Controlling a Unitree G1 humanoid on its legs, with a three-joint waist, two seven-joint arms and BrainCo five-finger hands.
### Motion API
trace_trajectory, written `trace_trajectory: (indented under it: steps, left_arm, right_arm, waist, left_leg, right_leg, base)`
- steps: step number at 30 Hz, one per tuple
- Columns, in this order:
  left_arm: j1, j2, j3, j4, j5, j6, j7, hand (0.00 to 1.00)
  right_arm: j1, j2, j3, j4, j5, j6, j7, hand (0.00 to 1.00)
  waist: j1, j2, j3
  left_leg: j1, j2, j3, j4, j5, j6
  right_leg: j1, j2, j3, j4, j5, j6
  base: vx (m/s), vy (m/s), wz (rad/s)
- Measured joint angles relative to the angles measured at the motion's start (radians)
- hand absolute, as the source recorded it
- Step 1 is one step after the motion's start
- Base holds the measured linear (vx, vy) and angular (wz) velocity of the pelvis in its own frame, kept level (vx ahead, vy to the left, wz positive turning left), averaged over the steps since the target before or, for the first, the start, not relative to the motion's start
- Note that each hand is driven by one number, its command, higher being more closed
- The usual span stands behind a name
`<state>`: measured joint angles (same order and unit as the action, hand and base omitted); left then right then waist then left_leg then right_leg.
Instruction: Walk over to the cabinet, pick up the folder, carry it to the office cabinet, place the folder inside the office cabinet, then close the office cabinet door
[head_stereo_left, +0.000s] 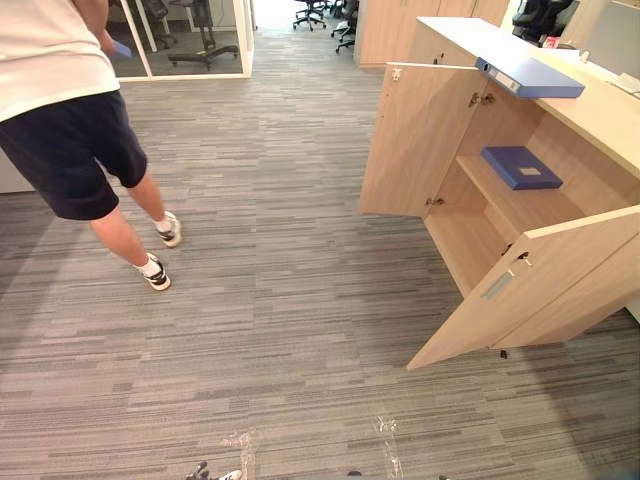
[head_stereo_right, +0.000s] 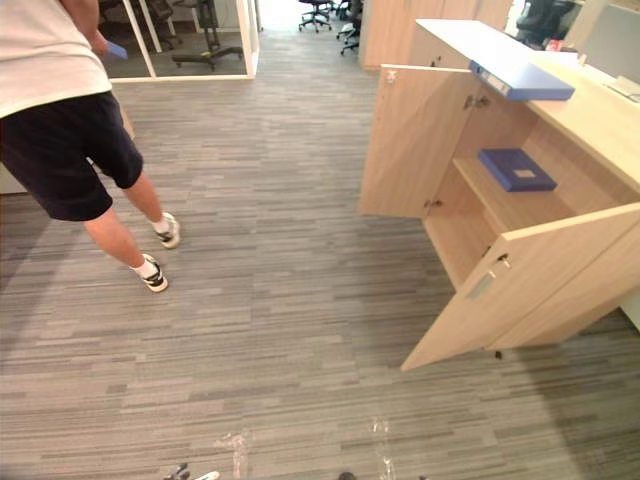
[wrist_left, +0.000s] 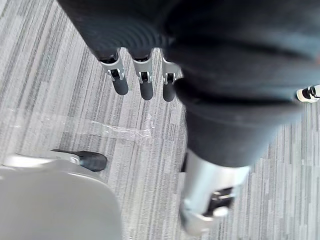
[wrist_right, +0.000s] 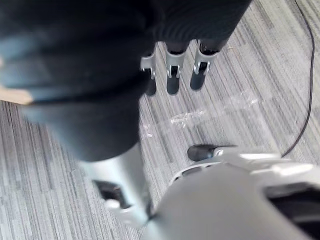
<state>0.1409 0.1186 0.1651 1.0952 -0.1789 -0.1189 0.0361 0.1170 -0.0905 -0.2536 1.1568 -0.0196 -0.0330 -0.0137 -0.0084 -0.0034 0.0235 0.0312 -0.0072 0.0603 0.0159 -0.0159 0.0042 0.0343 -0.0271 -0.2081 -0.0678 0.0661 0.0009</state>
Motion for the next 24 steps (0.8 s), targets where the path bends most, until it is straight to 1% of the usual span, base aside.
trace_trajectory:
  steps: [1,3,4,6,7,10,13,19,22,24]
  left_arm:
    - [-0.022,-0.011,-0.003,0.008,-0.046,-0.007,-0.010,0.00]
    - [-0.037,-0.029,-0.011,0.013,-0.088,-0.011,-0.024,0.00]
    - [-0.045,-0.037,-0.028,0.018,-0.107,-0.014,-0.029,0.00]
    - [-0.055,-0.037,-0.047,0.022,-0.112,-0.017,-0.040,0.00]
    - [-0.060,-0.037,-0.052,0.025,-0.124,-0.018,-0.045,0.00]
    - [-0.064,-0.036,-0.071,0.027,-0.127,-0.023,-0.045,0.00]
    - [-0.069,-0.034,-0.080,0.033,-0.091,-0.027,-0.042,0.00]
    - [-0.077,-0.029,-0.095,0.033,-0.026,-0.027,-0.021,0.00]
    - [-0.082,-0.028,-0.089,0.032,0.015,-0.027,-0.006,0.00]
    - [-0.086,-0.024,-0.076,0.032,0.025,-0.027,0.000,0.00]
  right_arm:
    - [-0.023,-0.001,-0.001,0.015,0.000,-0.001,0.000,0.00]
    - [-0.041,0.000,-0.002,0.017,0.000,-0.002,0.000,0.00]
    - [-0.056,0.004,-0.002,0.017,0.000,-0.003,0.000,0.00]
    - [-0.069,0.011,-0.006,0.017,0.000,-0.007,0.001,0.00]
    - [-0.078,0.017,-0.020,0.017,0.000,-0.008,0.001,0.00]
    - [-0.090,0.037,-0.030,0.015,0.001,-0.008,0.002,0.00]
    - [-0.102,0.060,-0.030,0.015,0.000,-0.008,0.002,0.00]
    - [-0.107,0.063,-0.030,0.015,0.000,-0.008,0.003,0.00]
    - [-0.108,0.064,-0.030,0.015,-0.001,-0.008,0.003,0.00]
    - [-0.110,0.067,-0.030,0.015,0.000,-0.008,0.003,0.00]
  waist:
    - [-0.002,0.001,0.008]
    - [-0.001,0.001,0.010]
    - [-0.001,0.000,0.012]
    - [-0.001,-0.001,0.020]
    - [-0.001,0.001,0.024]
    - [-0.001,0.001,0.029]
    - [-0.001,-0.001,0.035]
    - [-0.001,-0.006,0.044]
    - [-0.001,-0.011,0.047]
    - [-0.001,-0.020,0.055]
  left_leg:
    - [0.015,-0.001,-0.005,-0.012,0.001,-0.003]
    - [0.027,0.001,-0.003,-0.024,0.002,-0.006]
    - [0.029,0.002,-0.003,-0.029,0.002,-0.007]
    - [0.037,0.004,0.002,-0.032,0.001,-0.011]
    - [0.043,0.006,0.003,-0.034,0.000,-0.013]
    - [0.056,0.006,0.007,-0.039,-0.003,-0.017]
    - [0.060,0.006,0.007,-0.040,-0.002,-0.017]
    - [0.057,0.006,0.006,-0.047,0.004,-0.015]
    - [0.057,0.007,0.010,-0.050,0.004,-0.015]
    - [0.048,0.008,0.016,-0.035,-0.009,-0.020]
  right_leg:
    - [0.020,0.001,-0.008,-0.015,0.001,0.003]
    - [0.025,0.003,-0.009,-0.015,-0.002,0.009]
    - [0.025,0.003,-0.010,-0.015,-0.004,0.019]
    - [0.029,0.004,-0.010,-0.015,-0.006,0.034]
    - [0.035,0.005,-0.010,-0.016,-0.007,0.052]
    - [0.043,0.004,-0.010,-0.016,-0.007,0.057]
    - [0.047,0.004,-0.011,-0.016,-0.007,0.056]
    - [0.042,0.004,-0.016,-0.021,-0.008,0.056]
    - [0.039,0.005,-0.016,-0.021,-0.008,0.055]
    - [0.036,0.006,-0.016,-0.021,-0.015,0.047]
  base:
    - [0.07,-0.014,0.08]
    - [0.08,-0.010,0.02]
    - [0.05,-0.001,-0.04]
    - [0.02,0.002,-0.05]
    - [0.01,0.004,-0.06]
    - [0.01,0.004,-0.05]
    - [0.00,0.000,0.00]
    - [-0.01,-0.001,0.00]
    - [0.00,0.001,-0.01]
    - [0.00,-0.004,-0.04]
